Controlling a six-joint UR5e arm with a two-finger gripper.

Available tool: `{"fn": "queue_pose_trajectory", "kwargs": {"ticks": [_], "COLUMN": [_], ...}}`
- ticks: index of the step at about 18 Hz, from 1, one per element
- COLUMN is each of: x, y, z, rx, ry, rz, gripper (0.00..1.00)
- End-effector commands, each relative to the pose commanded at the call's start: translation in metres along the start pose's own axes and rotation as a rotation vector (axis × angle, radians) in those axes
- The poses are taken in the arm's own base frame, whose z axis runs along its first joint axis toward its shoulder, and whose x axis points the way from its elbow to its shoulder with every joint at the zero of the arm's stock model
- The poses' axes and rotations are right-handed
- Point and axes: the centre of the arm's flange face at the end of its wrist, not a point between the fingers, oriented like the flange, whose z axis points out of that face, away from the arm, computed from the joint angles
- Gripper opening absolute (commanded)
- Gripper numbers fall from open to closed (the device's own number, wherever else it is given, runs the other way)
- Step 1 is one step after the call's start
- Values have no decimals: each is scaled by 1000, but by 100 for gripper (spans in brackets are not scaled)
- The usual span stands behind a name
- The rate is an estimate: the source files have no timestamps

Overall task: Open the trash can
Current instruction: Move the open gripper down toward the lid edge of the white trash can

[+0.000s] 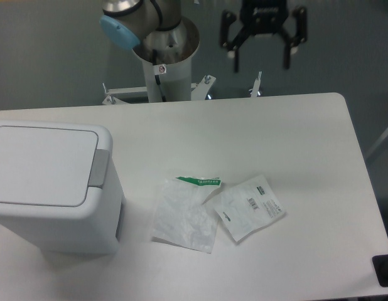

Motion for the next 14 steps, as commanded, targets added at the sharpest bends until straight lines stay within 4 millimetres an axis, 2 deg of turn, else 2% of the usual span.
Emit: {"fn": "queue_pose_trajectory", "kwargs": {"ticks": [2, 9, 11, 14], "x": [13, 78, 87, 109], "y": [-6, -31, -39, -36], "z": [16, 76, 90, 104], "rx": [9, -30, -44, -72], "ry": [24, 140, 155, 184], "rz": [2, -38, -93, -74], "gripper": [100, 100, 100, 100]}}
